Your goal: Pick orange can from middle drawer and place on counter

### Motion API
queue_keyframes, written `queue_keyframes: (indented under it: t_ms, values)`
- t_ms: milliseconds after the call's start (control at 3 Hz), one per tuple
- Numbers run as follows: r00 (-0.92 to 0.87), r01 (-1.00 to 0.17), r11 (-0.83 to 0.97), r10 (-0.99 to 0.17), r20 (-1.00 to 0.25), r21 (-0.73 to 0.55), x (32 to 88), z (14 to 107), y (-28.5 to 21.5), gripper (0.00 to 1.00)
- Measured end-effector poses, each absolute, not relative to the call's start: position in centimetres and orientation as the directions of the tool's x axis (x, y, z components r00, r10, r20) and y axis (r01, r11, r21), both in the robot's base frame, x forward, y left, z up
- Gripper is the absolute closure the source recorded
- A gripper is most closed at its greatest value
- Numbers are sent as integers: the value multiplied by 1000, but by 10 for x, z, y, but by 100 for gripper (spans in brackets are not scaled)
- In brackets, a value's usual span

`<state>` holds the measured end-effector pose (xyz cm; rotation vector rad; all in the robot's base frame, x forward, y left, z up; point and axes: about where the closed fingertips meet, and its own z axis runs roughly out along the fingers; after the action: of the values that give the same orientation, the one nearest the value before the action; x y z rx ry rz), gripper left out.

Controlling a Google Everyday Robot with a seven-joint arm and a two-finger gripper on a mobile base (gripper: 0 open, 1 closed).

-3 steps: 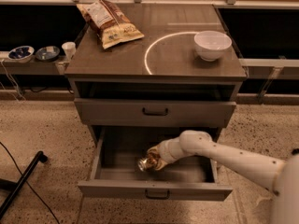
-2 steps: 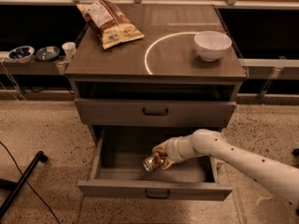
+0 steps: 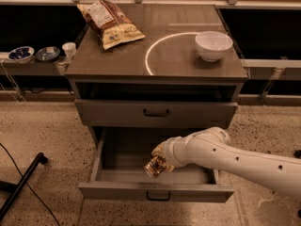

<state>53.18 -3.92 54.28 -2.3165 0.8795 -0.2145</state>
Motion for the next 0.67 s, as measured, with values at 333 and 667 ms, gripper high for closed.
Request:
queue_keyframes:
  t_ms: [333, 667]
  values:
    - [736, -546, -558, -676, -39, -625, 515, 590, -36, 100]
    - [684, -613, -449, -713, -153, -650, 512, 651, -47, 100]
